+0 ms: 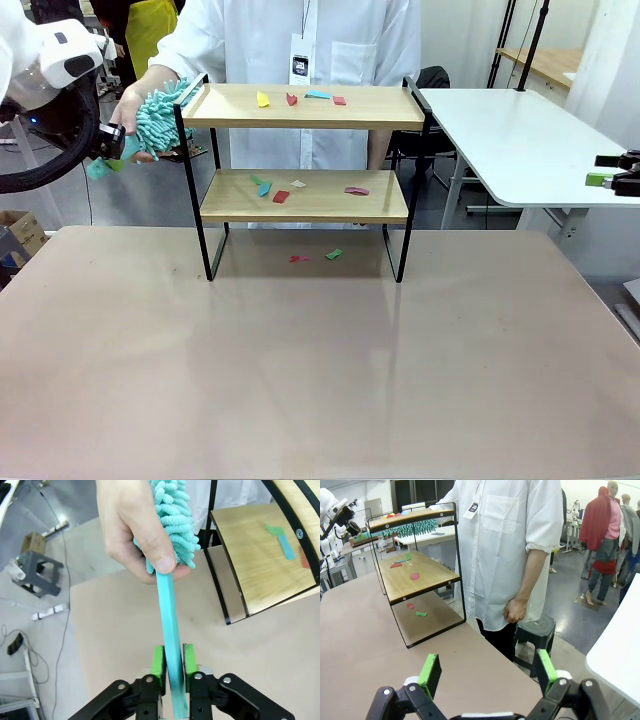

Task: Clean the shelf.
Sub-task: Pick up the Duster handed by the human.

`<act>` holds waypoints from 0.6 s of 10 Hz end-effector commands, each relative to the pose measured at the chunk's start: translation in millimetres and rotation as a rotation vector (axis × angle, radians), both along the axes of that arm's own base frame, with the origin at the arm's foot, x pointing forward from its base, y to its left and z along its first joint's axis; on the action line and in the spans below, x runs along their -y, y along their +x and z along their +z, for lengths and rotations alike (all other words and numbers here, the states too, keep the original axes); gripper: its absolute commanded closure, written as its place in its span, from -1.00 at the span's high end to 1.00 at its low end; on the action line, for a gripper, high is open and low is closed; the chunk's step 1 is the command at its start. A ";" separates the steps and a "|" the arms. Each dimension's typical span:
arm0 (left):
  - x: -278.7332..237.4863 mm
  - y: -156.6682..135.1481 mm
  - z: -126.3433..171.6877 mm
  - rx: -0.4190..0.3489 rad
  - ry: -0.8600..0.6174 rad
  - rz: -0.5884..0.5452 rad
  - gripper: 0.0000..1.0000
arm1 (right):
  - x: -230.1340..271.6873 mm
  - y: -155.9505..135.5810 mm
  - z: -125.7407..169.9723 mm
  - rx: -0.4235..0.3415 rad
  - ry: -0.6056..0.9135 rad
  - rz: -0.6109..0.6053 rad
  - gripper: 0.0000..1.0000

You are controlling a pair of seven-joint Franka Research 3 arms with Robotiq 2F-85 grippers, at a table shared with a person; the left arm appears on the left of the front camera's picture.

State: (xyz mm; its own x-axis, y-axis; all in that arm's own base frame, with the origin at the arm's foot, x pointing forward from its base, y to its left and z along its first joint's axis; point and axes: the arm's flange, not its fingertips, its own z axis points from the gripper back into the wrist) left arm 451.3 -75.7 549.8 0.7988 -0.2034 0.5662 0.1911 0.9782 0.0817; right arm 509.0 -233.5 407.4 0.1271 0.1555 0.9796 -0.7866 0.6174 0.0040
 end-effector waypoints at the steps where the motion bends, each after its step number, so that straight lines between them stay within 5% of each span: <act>1: 3.5 1.4 0.9 -0.006 0.014 0.040 -1.00 | -1.8 0.3 3.1 -0.006 -0.009 -0.001 1.00; 5: 2.4 3.7 3.3 -0.007 0.018 0.113 -1.00 | -1.8 0.3 3.1 -0.006 -0.009 -0.001 1.00; 6: -1.5 0.6 -1.0 -0.005 -0.003 0.027 -1.00 | -1.8 0.3 3.1 -0.006 -0.009 -0.001 1.00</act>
